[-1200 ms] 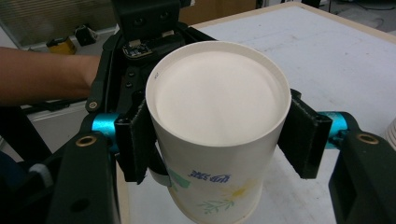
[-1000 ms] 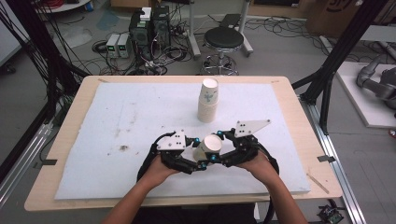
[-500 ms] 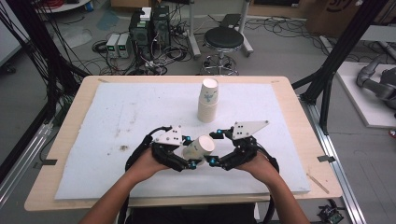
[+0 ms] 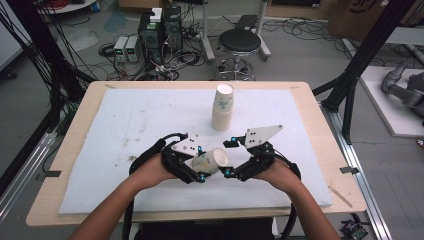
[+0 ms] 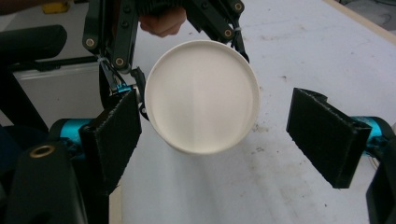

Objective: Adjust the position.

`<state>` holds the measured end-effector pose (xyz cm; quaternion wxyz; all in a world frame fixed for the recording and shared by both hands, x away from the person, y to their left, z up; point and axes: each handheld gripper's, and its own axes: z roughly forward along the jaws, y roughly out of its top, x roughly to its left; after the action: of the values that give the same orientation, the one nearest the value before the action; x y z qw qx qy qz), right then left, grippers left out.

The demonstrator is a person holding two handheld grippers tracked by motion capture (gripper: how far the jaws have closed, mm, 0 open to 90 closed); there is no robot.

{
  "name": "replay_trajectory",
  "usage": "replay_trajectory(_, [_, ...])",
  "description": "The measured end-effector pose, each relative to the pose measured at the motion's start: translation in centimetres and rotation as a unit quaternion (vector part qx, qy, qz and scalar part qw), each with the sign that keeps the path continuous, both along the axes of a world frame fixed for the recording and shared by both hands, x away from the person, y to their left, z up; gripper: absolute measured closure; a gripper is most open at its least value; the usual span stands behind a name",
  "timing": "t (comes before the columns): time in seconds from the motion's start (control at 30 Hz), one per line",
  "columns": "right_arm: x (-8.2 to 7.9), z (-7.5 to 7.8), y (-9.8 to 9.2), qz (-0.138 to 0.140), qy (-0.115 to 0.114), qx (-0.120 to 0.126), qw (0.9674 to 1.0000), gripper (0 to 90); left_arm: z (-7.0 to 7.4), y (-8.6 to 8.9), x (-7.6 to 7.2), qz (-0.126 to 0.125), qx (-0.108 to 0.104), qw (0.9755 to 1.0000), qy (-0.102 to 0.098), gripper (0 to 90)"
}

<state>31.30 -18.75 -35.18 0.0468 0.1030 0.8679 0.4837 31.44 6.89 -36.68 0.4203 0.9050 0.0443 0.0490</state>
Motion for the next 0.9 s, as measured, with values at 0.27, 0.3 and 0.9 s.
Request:
replay_trajectory(0.27, [0.1, 0.3, 0.5, 0.016, -0.001, -0.027, 0.9995, 18.2, 0.5, -0.1, 0.1, -0.009, 0.026, 0.9996, -0.004, 33.9])
replay_trajectory(0.3, [0.0, 0.3, 0.5, 0.018, 0.001, -0.031, 0.9994, 18.2, 0.5, -0.1, 0.2, -0.01, 0.027, 0.9996, -0.003, 33.9])
replay_trajectory(0.9, [0.2, 0.2, 2.6, 0.072, 0.004, -0.109, 0.9915, 25.7, -0.4, -0.6, -0.2, -0.039, 0.054, 0.9977, 0.011, 33.8])
